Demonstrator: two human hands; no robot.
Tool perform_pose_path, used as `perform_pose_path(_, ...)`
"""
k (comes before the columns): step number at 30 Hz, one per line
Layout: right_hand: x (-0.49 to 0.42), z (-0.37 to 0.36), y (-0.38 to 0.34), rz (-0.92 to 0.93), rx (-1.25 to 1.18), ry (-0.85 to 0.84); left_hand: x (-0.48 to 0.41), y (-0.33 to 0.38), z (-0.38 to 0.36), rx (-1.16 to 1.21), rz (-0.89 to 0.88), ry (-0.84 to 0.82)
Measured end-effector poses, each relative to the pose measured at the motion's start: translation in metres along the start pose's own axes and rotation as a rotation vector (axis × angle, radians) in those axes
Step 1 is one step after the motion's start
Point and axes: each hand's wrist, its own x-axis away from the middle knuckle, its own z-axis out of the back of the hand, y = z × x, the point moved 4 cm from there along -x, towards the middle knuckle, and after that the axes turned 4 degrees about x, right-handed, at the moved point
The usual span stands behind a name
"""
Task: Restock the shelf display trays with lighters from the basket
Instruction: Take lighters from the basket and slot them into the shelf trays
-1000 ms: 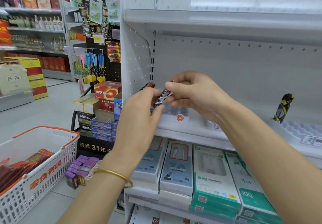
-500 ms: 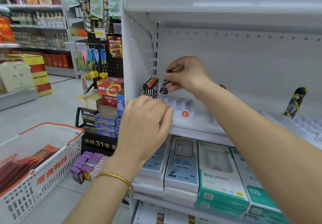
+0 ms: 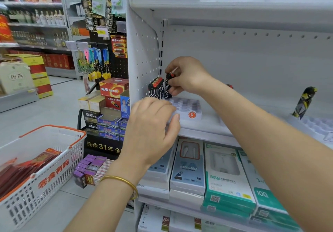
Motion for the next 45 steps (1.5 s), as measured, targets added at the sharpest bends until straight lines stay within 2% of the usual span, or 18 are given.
perform_pose_path(9,0.000,-0.005,0.005,0.028,0.153,0.010,0.000,-0.002,-0.001,-0.013,-0.012,-0.018)
perform_pose_path(15,0.015,0.005,0.005,-0.009,0.153,0.018,0.003,-0.001,0.002,0.008,-0.020,-0.016)
perform_pose_path(21,0.086,0.035,-0.013,0.072,0.136,0.170,0.014,0.026,0.019,0.005,-0.145,0.083)
perform_pose_path(26,0.178,0.037,-0.004,0.054,0.023,0.117,0.061,0.051,0.018,0.017,-0.190,0.020)
perform_pose_path(29,0.228,0.018,0.028,-0.060,-0.067,0.048,0.103,0.064,0.000,0.049,-0.171,-0.173)
perform_pose_path(36,0.337,-0.077,0.156,-0.477,-0.073,-0.271,0.233,0.085,-0.086,0.034,-0.177,-1.027)
perform_pose_path(39,0.378,-0.114,0.201,-0.621,-0.086,-0.419,0.290,0.085,-0.119,-0.026,-0.120,-1.374)
perform_pose_path(42,0.410,-0.142,0.236,-0.740,-0.073,-0.530,0.338,0.088,-0.151,-0.030,0.045,-1.575)
perform_pose_path(45,0.435,-0.162,0.264,-0.848,-0.098,-0.597,0.396,0.089,-0.175,0.045,0.393,-1.654)
